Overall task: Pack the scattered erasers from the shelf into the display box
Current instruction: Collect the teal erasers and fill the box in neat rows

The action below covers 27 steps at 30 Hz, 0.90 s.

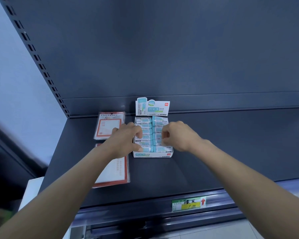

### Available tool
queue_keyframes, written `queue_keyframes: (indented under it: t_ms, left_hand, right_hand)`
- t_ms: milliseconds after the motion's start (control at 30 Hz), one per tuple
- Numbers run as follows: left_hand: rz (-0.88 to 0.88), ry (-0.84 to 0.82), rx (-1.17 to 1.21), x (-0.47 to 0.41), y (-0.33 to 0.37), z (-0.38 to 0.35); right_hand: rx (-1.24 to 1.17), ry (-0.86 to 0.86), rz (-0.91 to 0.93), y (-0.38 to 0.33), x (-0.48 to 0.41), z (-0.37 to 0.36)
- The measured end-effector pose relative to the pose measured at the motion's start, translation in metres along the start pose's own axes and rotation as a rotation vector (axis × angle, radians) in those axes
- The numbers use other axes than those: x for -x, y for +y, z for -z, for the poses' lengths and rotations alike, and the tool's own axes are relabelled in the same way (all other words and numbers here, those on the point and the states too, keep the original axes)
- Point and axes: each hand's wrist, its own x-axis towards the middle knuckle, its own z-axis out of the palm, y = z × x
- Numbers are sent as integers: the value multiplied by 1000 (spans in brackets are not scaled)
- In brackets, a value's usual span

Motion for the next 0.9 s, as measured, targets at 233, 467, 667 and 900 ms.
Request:
queue_keyframes:
  t_ms: [233, 467, 667, 900]
  left_hand:
    - [-47, 59, -67, -2, 6, 0]
    - [-59, 97, -130, 2, 9, 0]
    - [13, 8, 76, 9, 7, 12]
    - [19, -22, 81, 10, 9, 11]
  right_hand:
    - [107, -80, 34, -6, 4, -8]
    - [183, -95, 32, -9, 6, -10]
    - [132, -137, 28, -5, 4, -11]
    - [41, -106, 34, 0, 0, -9]
